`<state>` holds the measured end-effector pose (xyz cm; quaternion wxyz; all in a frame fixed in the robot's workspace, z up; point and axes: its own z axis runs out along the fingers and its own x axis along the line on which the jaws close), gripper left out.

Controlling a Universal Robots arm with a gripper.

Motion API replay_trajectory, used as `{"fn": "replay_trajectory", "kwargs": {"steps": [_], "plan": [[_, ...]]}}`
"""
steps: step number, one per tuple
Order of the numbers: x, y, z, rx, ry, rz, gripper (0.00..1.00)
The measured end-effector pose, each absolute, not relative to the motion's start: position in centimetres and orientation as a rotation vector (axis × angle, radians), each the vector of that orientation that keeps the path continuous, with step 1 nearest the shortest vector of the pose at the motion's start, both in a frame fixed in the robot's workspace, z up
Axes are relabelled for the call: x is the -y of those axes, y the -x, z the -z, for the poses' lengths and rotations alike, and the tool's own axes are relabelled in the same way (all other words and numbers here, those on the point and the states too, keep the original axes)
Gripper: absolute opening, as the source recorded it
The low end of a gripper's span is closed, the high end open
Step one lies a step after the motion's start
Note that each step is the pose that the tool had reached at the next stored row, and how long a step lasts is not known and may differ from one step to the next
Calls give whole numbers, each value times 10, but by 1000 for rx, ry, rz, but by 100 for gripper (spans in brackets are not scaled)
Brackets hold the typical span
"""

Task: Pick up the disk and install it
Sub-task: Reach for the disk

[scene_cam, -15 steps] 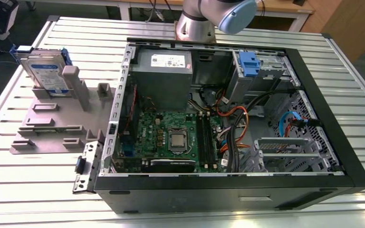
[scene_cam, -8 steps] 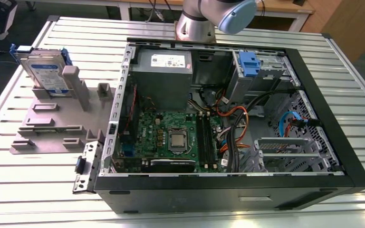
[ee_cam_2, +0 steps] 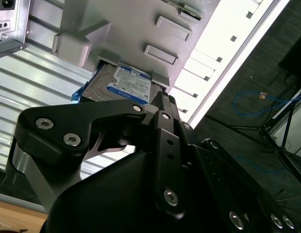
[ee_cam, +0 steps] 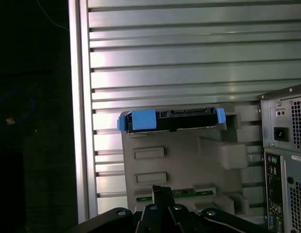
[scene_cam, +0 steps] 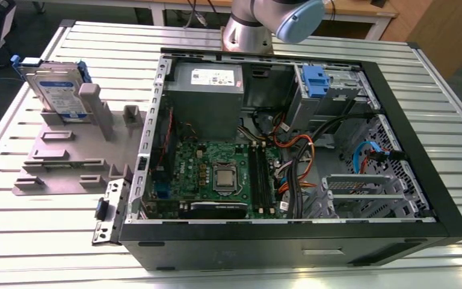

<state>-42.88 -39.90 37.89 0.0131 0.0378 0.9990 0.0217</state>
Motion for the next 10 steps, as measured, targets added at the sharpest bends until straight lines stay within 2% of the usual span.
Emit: {"fn": "replay_trajectory", "kwargs": {"steps": [10], "plan": [[399, 431, -379, -3112, -118, -68, 11]]}}
